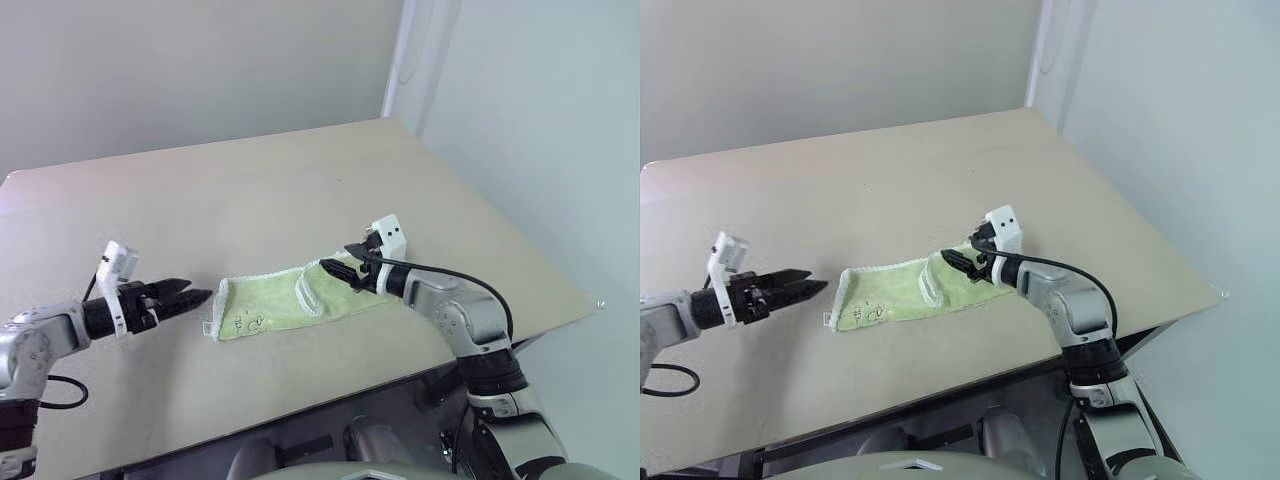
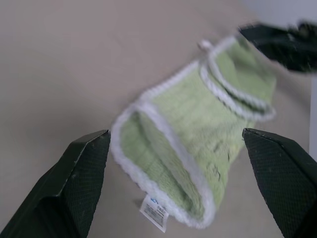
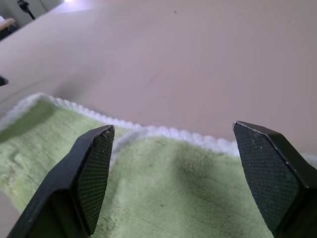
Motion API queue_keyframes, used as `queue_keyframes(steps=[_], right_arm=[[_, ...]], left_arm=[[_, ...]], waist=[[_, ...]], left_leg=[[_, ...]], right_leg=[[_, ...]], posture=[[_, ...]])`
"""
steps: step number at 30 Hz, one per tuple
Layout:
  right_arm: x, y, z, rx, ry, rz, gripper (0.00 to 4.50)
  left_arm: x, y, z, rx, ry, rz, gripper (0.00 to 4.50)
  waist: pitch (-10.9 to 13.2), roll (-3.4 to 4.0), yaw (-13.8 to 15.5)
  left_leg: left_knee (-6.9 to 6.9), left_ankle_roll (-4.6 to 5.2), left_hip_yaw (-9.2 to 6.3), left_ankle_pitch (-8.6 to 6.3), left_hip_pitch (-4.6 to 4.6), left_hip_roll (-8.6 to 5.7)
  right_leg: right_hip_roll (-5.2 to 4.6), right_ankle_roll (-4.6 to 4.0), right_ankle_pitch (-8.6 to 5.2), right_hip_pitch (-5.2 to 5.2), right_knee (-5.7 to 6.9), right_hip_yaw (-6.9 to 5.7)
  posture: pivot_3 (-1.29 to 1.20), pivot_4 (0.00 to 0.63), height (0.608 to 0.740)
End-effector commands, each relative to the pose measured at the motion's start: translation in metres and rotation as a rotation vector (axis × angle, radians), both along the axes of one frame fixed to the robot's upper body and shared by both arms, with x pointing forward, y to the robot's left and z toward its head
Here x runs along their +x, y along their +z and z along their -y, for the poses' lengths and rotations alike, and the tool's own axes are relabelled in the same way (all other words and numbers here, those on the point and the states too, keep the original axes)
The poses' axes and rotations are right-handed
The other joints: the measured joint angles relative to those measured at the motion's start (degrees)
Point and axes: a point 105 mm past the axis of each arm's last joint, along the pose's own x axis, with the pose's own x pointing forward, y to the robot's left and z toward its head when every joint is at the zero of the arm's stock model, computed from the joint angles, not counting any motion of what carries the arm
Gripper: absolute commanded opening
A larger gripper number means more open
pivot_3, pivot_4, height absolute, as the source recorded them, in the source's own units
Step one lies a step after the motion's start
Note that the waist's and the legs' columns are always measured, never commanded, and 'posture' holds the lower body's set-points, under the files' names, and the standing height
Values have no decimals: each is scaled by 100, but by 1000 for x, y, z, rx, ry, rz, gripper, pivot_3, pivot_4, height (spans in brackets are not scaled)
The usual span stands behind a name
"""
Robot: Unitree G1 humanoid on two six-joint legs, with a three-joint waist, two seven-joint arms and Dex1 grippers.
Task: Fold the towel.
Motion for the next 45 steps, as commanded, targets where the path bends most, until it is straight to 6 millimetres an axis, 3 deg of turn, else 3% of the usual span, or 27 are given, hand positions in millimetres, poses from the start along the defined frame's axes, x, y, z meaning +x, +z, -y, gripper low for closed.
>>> queue_keyframes(steps=[1,5,13,18,33,36,45], right_arm=[[0,16,-5,38,-1,30,3996],[0,16,-6,72,-14,-8,3996],[1,11,-1,92,-51,-88,3996],[1,10,2,100,-75,-129,3996],[8,6,14,66,-176,-133,3996],[9,6,16,62,-182,-132,4042],[10,3,17,35,-203,-126,4042]], left_arm=[[-2,2,-4,-72,46,-92,4500],[-7,-12,-3,-78,64,-267,4500],[2,-31,14,-202,94,-439,4500],[-5,-59,33,-151,76,-621,4500],[6,-62,81,-269,16,-578,4500],[6,-59,80,-282,18,-558,3945],[-3,-44,75,-285,-3,-486,749]], waist=[[0,1,-7],[0,0,-17],[-1,-2,9],[-6,9,11],[-31,49,143],[-30,49,212],[-29,46,182]], left_leg=[[0,0,-1,0,0,0],[0,0,-1,0,-2,-2],[0,-2,-7,1,-1,-5],[-2,-2,-10,1,2,-8],[13,-9,-80,4,47,-74],[13,-10,-84,4,43,-82],[-4,-11,-95,5,4,-82]], right_leg=[[0,1,0,0,0,0],[0,0,0,0,-1,0],[-1,1,4,4,-1,-3],[-1,4,17,7,0,-3],[-28,28,-23,110,-23,3],[-30,37,-28,111,-23,6],[-24,29,-16,65,-17,5]], posture=[[0,0,740],[0,0,740],[0,0,740],[0,0,740],[0,0,740],[0,0,740],[0,0,740]])
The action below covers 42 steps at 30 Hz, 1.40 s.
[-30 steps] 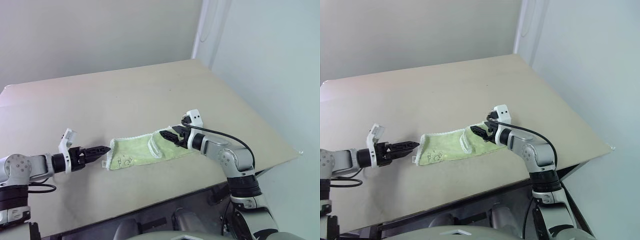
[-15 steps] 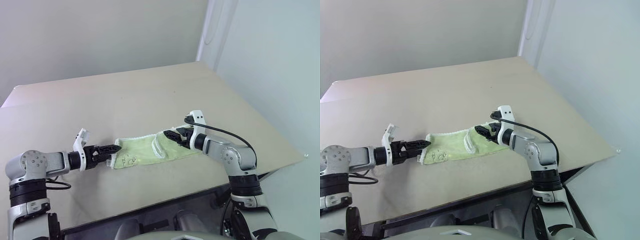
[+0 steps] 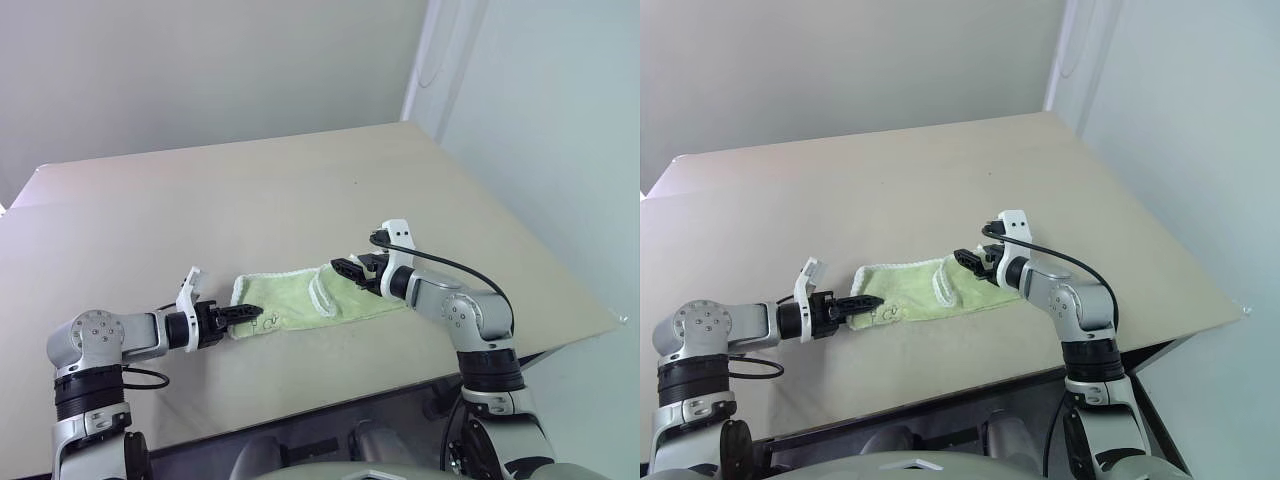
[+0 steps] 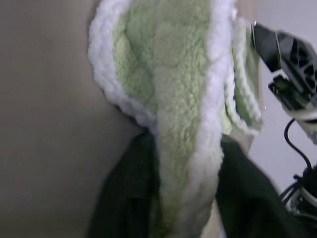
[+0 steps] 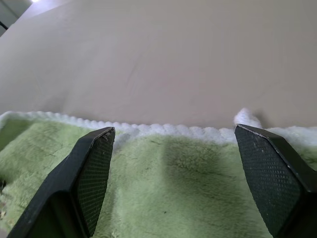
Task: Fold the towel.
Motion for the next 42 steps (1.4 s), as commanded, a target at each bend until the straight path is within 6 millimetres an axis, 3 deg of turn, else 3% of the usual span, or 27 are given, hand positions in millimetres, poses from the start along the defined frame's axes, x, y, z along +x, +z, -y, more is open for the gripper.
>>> queue_keyframes(steps=[1,2,5,13,23,27,30,34,42], right_arm=[[5,17,0,-7,-10,80,4042],[5,17,0,-6,-9,77,4042],[4,18,-1,-1,-1,80,4042],[3,21,-4,25,35,97,4042],[-22,38,-20,140,260,150,4042],[-36,45,-22,157,347,194,4042],[-36,38,-20,120,349,190,4042],[-36,38,-17,118,340,192,4042],[-38,36,-4,107,276,186,4042]], left_arm=[[0,14,-7,0,-1,60,356],[6,16,-9,5,12,63,38],[17,20,-15,21,30,73,38],[19,24,-36,142,43,106,38],[-11,58,-89,323,-1,154,38],[-11,67,-102,352,-4,174,38],[-2,79,-92,327,-48,224,38],[9,95,-64,266,-140,289,38],[23,106,-16,164,-328,350,38]], waist=[[0,0,-8],[0,0,-10],[1,-1,-15],[5,-5,-178],[21,-25,-333],[31,-21,-283],[35,-30,-259],[39,-42,-271],[40,-42,-263]], left_leg=[[-1,0,0,0,1,0],[0,0,0,0,1,0],[4,-1,-2,1,2,0],[-5,-2,-7,1,0,0],[-18,-2,-7,1,-4,4],[-22,-2,-8,1,-6,5],[-20,-3,-9,1,-6,4],[-12,-3,-8,1,-8,2],[-26,-2,-12,0,-14,3]], right_leg=[[0,-4,-3,0,0,0],[0,-5,-4,-1,0,0],[3,14,-17,1,0,0],[4,15,-15,-3,-1,0],[6,9,-22,-19,2,0],[5,-9,-35,-23,3,-1],[3,-11,-38,-20,2,-5],[2,-9,-37,-17,2,-4],[6,2,-38,-25,9,-5]], posture=[[0,0,740],[0,0,740],[0,0,740],[0,0,740],[0,0,740],[0,0,740],[0,0,740],[0,0,740],[0,0,740]])
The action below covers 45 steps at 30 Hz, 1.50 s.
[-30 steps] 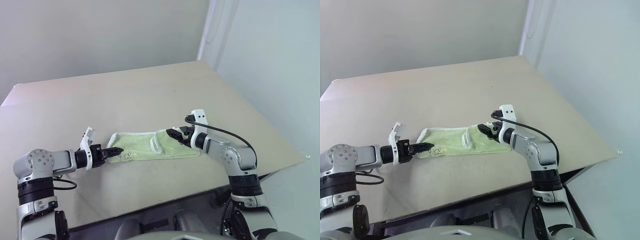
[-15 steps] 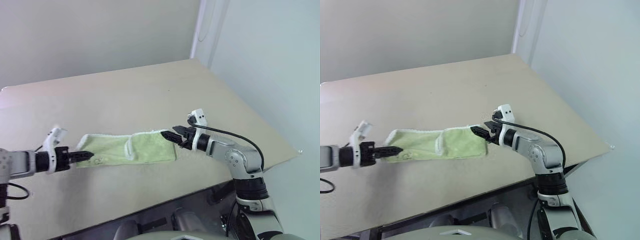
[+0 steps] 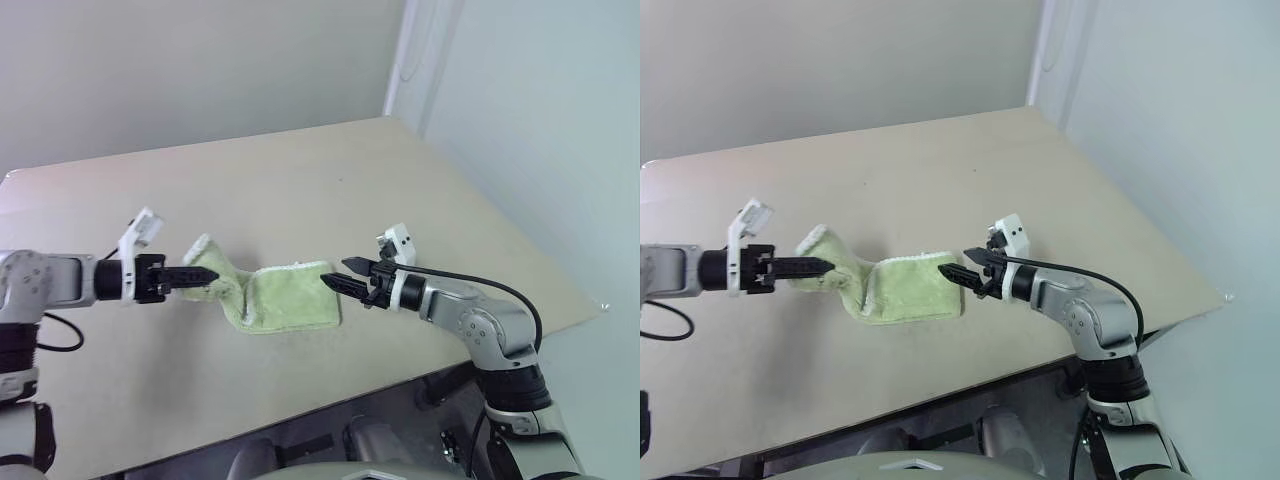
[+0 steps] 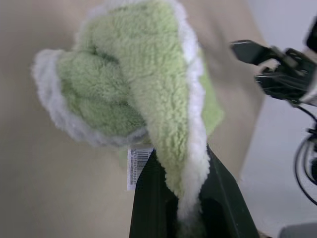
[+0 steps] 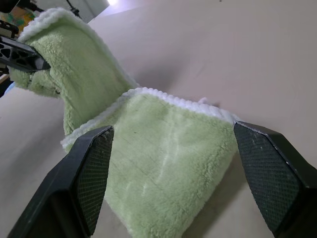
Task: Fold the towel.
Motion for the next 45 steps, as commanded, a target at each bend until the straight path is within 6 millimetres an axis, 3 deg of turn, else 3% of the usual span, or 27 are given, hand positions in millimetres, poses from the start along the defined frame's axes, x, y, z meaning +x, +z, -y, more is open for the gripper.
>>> queue_keyframes(steps=[1,11,14,19,25,32,40,45], right_arm=[[0,15,6,15,-34,55,4042],[-1,10,21,-6,-144,41,4042],[-2,7,27,-12,-195,34,4042],[-3,4,32,-25,-240,26,4042],[-3,3,35,-41,-256,25,4042],[-2,-1,34,-53,-259,16,4042],[5,0,35,-32,-272,20,4042],[12,7,37,-1,-294,39,4042]], left_arm=[[2,11,18,-24,-102,26,38],[4,0,68,-23,-364,-16,38],[4,-13,87,-44,-430,-49,38],[6,-26,102,-51,-473,-62,38],[15,-33,117,-71,-463,-64,1802],[22,-29,128,-133,-442,-58,4444],[21,0,130,-242,-436,4,4480],[24,10,114,-220,-388,67,4480]], waist=[[0,0,4],[1,1,16],[1,1,33],[1,1,90],[1,1,140],[1,1,133],[1,1,134],[1,2,123]], left_leg=[[1,0,1,0,0,-1],[8,0,2,0,4,-2],[8,1,4,0,1,-3],[8,1,4,0,2,-3],[19,1,4,1,1,-3],[20,2,2,0,2,-3],[20,1,2,1,5,-3],[19,1,1,1,7,-3]], right_leg=[[-1,0,0,0,0,1],[1,-3,-3,4,1,3],[-1,-2,-3,5,-2,4],[2,-1,-3,2,1,6],[1,-2,-4,7,1,6],[2,0,-3,10,1,6],[2,0,-2,12,3,7],[2,5,0,12,4,7]], posture=[[0,0,740],[0,0,740],[0,0,740],[0,0,740],[0,0,740],[0,0,740],[0,0,740],[0,0,740]])
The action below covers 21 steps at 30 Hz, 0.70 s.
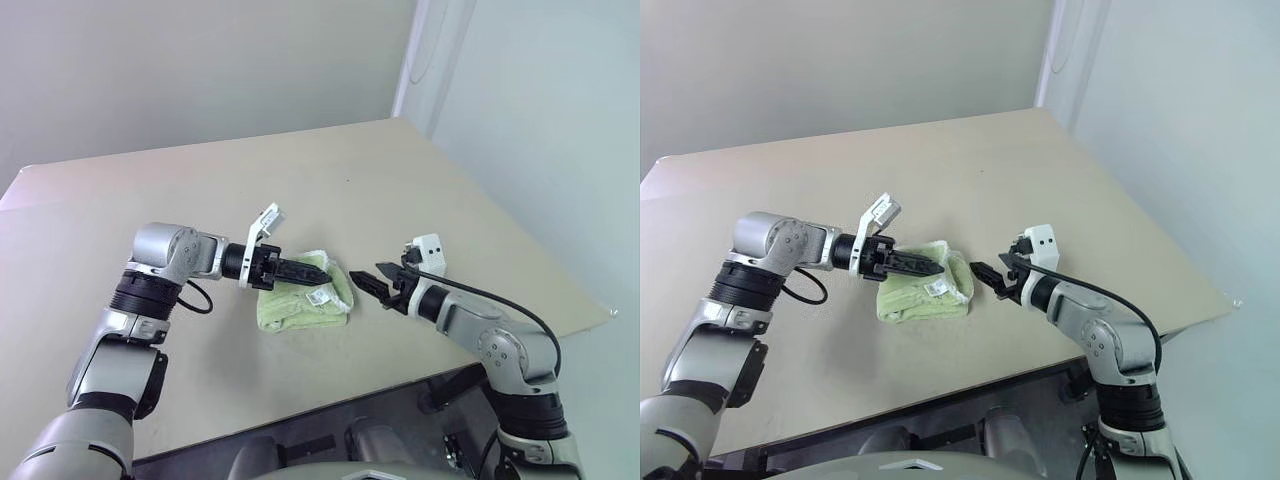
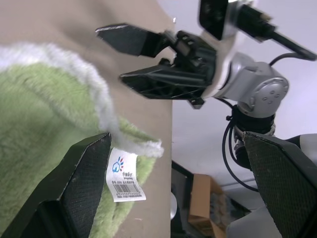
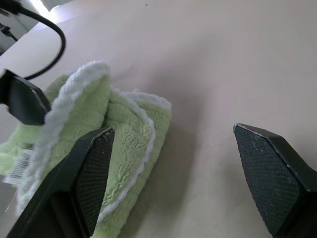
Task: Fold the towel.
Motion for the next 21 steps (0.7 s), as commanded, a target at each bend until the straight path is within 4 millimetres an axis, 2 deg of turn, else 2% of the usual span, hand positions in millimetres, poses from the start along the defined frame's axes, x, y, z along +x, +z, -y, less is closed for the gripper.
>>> queue_keyframes(steps=[1,4,6,8,10,12,15,18,21], right_arm=[[10,25,1,53,-22,90,4042],[14,46,-2,111,-14,149,4042],[12,60,-10,148,36,189,4042],[12,71,-18,168,78,212,4042],[10,76,-27,160,137,233,4042],[9,75,-39,123,204,243,4042],[5,73,-59,66,326,258,4042],[-1,70,-78,9,451,274,4042],[-10,58,-91,-71,571,268,4042]], left_arm=[[6,19,-17,-10,61,105,4480],[16,23,-39,40,160,200,4480],[26,29,-53,52,251,370,4480],[26,28,-66,106,287,543,4480],[24,33,-74,86,346,712,4480],[15,19,-75,166,269,778,4480],[16,3,-71,215,265,835,4480],[26,-1,-63,217,326,885,4480],[26,-5,-55,209,320,901,4480]], waist=[[1,2,-17],[2,4,-15],[1,6,-9],[1,6,-1],[1,6,16],[0,5,22],[1,6,68],[1,6,146],[-1,4,159]], left_leg=[[0,0,0,0,1,0],[-1,0,-1,0,4,1],[-1,0,-1,0,4,1],[-1,0,0,0,3,2],[-5,0,0,0,2,2],[-6,0,1,0,-3,2],[-2,0,2,0,-1,1],[13,0,4,0,4,1],[18,0,1,0,5,1]], right_leg=[[1,7,4,0,2,0],[2,11,7,-1,6,0],[1,11,7,-1,5,0],[-1,9,8,-1,4,0],[-3,-10,20,-1,1,0],[-5,-11,21,-3,-1,-1],[-4,-19,16,1,-3,-1],[-3,-11,0,12,-4,-1],[-1,-7,0,17,-2,-1]], posture=[[0,0,740],[0,0,740],[0,0,740],[0,0,740],[0,0,740],[0,0,740],[0,0,740],[0,0,740],[0,0,740]])
